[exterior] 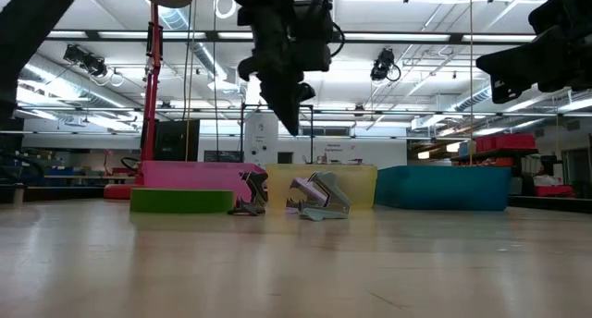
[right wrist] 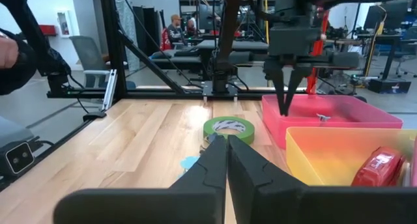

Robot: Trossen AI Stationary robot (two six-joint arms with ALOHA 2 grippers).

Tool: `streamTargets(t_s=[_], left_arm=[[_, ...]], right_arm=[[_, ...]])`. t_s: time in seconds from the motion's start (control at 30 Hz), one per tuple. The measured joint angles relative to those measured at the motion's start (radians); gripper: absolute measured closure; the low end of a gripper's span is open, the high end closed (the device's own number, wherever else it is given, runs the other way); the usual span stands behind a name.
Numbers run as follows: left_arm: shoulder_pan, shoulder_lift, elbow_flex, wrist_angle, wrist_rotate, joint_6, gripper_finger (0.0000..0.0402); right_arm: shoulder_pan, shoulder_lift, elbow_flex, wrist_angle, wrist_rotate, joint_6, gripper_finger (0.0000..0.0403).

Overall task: Pick and place Stapler, Stapler remover, tape
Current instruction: Put the green tape into the blue bin

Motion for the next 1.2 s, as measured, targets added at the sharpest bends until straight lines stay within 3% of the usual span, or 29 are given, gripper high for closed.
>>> streamTargets(t_s=[0.33,0.77,1.2], left_arm=[[-0.058,-0.166,-0.315,0.158,-0.085,-0.049,0.0400],[-0.213,-0.181,-0.355,0.150,-0.166,-0.056,0.0400],[-0.252,-0.196,-0.402,0.143,-0.106,-0.123,0.0400]], right_arm=[[0.000,0.000,0.000,0.000,0.000,0.000,0.0385],[0.000,0.000,0.000,0.000,0.000,0.000,0.0385],[0.000,0.000,0.000,0.000,0.000,0.000,0.0385]])
